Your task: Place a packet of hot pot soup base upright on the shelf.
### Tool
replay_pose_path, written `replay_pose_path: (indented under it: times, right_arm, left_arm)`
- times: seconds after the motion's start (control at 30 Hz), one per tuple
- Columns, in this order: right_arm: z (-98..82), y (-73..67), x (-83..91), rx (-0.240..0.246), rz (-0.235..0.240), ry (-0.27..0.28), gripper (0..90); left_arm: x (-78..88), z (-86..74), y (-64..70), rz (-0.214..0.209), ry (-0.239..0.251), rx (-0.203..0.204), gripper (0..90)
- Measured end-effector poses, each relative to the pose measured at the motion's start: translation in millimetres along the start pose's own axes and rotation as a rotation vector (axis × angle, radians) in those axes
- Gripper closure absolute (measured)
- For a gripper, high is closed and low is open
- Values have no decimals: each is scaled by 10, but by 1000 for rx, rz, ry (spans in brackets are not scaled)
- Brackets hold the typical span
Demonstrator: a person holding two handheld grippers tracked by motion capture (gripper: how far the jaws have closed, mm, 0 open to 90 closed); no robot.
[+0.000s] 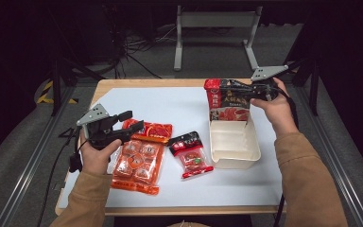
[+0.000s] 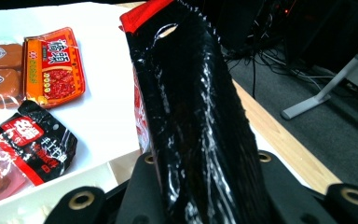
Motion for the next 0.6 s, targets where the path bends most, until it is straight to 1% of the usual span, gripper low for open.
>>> replay_pose_path:
  times: [0.3, 0.37, 0.47, 0.53, 0.6]
  right_arm:
    - [-119, 21, 17, -28, -14, 7, 764]
    - [-149, 27, 25, -37, -16, 14, 765]
    - [-187, 42, 32, -51, -22, 18, 764]
    - [-213, 52, 38, -70, -24, 23, 765]
    - [-231, 58, 43, -80, -22, 28, 765]
  left_arm:
    - [-11, -18, -9, 2, -3, 11, 369]
    - [-12, -23, -13, 2, -8, 4, 368]
    - [-16, -26, -15, 1, -6, 6, 366]
    - [-15, -25, -17, 0, -5, 5, 364]
    - [-10, -28, -17, 2, -7, 15, 363]
Point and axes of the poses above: each handheld gripper's, and its own axes: x roughly backward along the jaws, z roughly out of its top, y roughly to its right, the point moved 8 cm from there along -x, roughly forward along the jaws, and after that the axes turned 11 degrees about -x, right-handed, at the moved point
